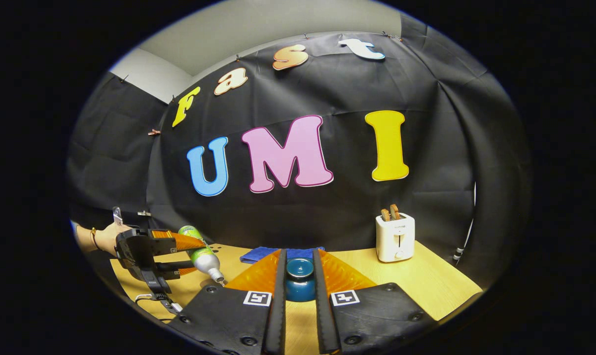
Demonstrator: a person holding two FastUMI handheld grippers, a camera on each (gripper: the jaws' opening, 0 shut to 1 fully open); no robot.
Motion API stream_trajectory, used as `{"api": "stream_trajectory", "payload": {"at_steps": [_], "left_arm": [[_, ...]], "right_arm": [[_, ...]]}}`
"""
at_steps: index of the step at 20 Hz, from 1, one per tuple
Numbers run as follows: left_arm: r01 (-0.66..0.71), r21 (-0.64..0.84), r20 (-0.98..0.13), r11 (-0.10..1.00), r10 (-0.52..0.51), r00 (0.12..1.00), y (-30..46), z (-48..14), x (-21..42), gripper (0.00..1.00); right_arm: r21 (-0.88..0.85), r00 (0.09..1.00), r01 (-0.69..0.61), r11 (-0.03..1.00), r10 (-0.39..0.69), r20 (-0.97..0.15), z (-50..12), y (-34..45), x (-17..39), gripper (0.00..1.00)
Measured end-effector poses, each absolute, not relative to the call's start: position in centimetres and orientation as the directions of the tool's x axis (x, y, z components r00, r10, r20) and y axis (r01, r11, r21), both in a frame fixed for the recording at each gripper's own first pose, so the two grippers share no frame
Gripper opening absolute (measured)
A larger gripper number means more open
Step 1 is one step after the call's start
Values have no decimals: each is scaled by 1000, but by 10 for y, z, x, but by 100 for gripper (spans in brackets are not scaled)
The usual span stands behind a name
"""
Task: Open the teacup lid with one hand, grasp the water bottle and pour water into the teacup with the other hand; after pouring, place the water bottle on the coaster and then close the teacup lid.
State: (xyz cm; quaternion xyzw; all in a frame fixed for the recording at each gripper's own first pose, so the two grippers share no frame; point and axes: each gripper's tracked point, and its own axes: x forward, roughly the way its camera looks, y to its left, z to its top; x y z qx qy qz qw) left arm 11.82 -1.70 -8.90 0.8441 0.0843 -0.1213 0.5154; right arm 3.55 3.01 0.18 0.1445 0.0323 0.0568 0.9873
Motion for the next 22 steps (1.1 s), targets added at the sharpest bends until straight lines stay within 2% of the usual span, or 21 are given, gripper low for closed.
{"api": "stream_trajectory", "payload": {"at_steps": [14,22], "left_arm": [[234,765,-288,-601,6,958,-16,-74,126,81],[159,709,-257,-687,-43,965,-37,-60,128,81]], "right_arm": [[297,992,-101,950,118,-40,4,25,34,29],[303,992,-104,947,119,-31,8,25,33,29]]}}
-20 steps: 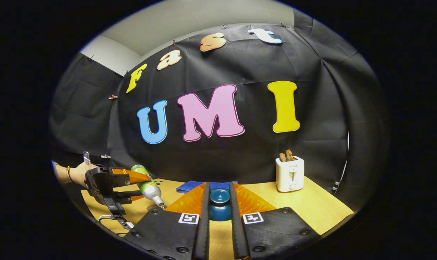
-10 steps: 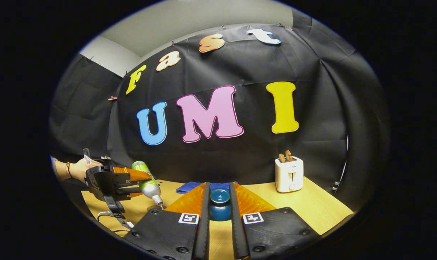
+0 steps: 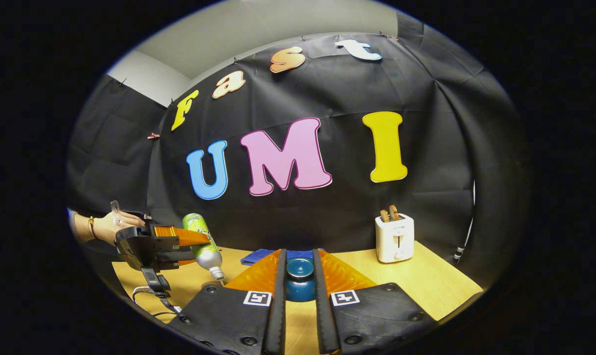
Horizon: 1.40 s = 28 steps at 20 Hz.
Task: Open the teacup lid with one hand, grasp the water bottle and pour water into the teacup with the other hand; after pouring, place the water bottle on the coaster and then close the teacup lid.
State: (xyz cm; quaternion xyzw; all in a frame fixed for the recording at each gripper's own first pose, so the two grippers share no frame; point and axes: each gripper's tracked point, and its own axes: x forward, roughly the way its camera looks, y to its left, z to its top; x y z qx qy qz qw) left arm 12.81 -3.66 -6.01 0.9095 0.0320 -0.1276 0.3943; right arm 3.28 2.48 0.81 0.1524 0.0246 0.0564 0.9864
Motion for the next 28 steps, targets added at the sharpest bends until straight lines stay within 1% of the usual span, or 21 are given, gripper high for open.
{"api": "stream_trajectory", "payload": {"at_steps": [7,13,16,18,19,21,24,26,28], "left_arm": [[128,691,-261,-712,-80,962,-48,-56,128,81],[128,685,-267,-717,-83,960,-53,-54,127,81],[134,717,-265,-684,-90,960,-52,-57,127,81],[163,758,-279,-632,-88,956,-52,-64,124,81],[197,790,-296,-580,-80,952,-51,-72,122,81],[273,865,-331,-422,-70,941,-49,-89,118,81],[370,924,-377,-92,-72,923,-49,-104,110,81],[409,900,-398,151,-98,912,-53,-114,104,81],[439,806,-417,397,-144,897,-63,-126,97,80]], "right_arm": [[308,992,-106,946,121,-30,8,23,32,29],[307,992,-105,946,119,-28,9,22,32,29],[308,992,-103,946,118,-32,8,22,32,29],[307,992,-106,946,121,-32,8,23,32,29],[310,992,-110,944,126,-31,8,23,32,29],[312,992,-109,944,125,-30,8,23,32,29],[308,992,-101,946,117,-37,5,20,34,29],[310,992,-100,946,118,-38,4,20,33,29],[306,993,-98,947,115,-40,4,20,34,29]]}}
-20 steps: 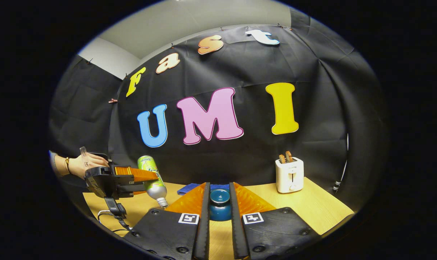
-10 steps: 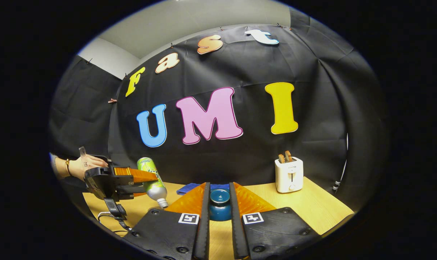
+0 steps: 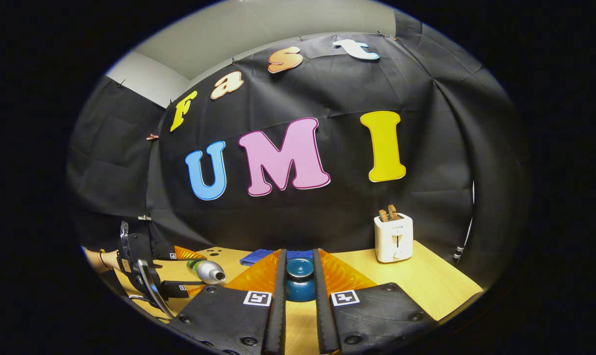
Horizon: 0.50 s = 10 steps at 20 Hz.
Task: Open the teacup lid with one hand, grasp the water bottle and pour water into the teacup with the other hand; after pouring, place the water bottle on the coaster and then close the teacup lid.
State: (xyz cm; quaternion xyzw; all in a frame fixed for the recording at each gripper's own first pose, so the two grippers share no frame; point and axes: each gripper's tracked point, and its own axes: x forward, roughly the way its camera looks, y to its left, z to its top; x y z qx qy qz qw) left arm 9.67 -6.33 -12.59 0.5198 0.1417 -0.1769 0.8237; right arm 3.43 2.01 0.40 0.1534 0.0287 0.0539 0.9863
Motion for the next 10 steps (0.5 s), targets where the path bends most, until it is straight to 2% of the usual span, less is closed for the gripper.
{"api": "stream_trajectory", "payload": {"at_steps": [2,4,6,10], "left_arm": [[442,646,-420,622,-194,887,-68,-129,92,80],[392,444,-366,806,-236,900,-67,-116,94,80],[330,251,-294,910,-253,922,-58,-93,97,80],[212,7,-183,977,-207,961,-12,-62,116,79]], "right_arm": [[305,992,-99,947,117,-41,3,21,34,29],[302,992,-100,948,118,-42,3,22,34,29],[301,992,-101,948,119,-45,2,23,35,29],[302,991,-105,947,125,-47,2,24,35,29]]}}
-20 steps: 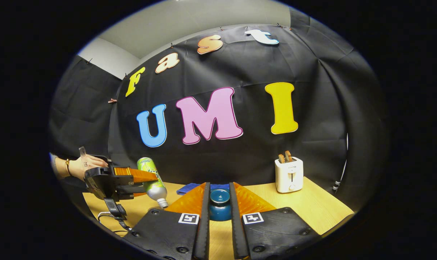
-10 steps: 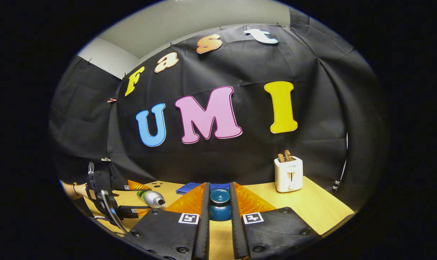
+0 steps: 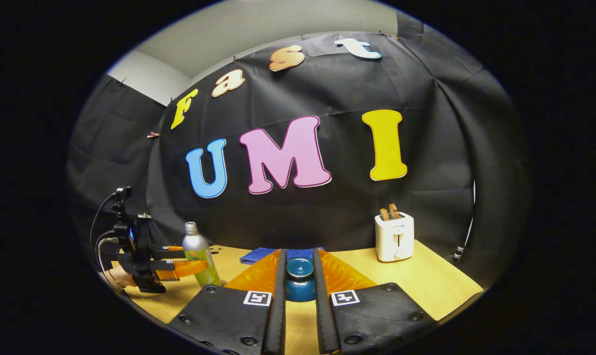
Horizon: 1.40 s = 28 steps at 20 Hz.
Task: Open the teacup lid with one hand, grasp the water bottle and pour water into the teacup with the other hand; after pouring, place the water bottle on the coaster and then close the teacup lid.
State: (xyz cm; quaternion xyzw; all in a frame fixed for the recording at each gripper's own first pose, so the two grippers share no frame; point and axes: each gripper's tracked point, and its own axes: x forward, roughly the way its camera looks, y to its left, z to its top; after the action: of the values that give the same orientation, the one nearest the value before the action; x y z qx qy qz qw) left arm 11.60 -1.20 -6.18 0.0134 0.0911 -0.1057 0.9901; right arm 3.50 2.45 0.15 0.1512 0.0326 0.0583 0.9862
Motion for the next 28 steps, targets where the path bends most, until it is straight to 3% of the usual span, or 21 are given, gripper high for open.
{"api": "stream_trajectory", "payload": {"at_steps": [5,16,20,21,22,27,28], "left_arm": [[106,-20,-210,994,-107,972,40,-93,139,79],[83,-52,-285,995,-94,954,52,-143,148,80],[72,-46,-290,996,-82,953,51,-142,145,83],[71,-48,-297,996,-82,951,54,-139,139,87],[71,-48,-298,996,-82,951,50,-142,139,97],[68,-9,-251,998,-68,966,48,-119,106,96],[58,-12,-231,998,-60,971,47,-112,97,95]], "right_arm": [[304,992,-100,948,119,-45,2,21,35,29],[304,991,-96,948,120,-62,-5,23,38,29],[306,991,-95,947,120,-62,-5,23,37,29],[306,991,-96,947,121,-63,-6,24,38,29],[307,990,-98,947,123,-64,-7,25,38,29],[330,982,-148,932,177,-60,-7,46,40,29],[336,978,-165,927,197,-63,-9,55,41,24]]}}
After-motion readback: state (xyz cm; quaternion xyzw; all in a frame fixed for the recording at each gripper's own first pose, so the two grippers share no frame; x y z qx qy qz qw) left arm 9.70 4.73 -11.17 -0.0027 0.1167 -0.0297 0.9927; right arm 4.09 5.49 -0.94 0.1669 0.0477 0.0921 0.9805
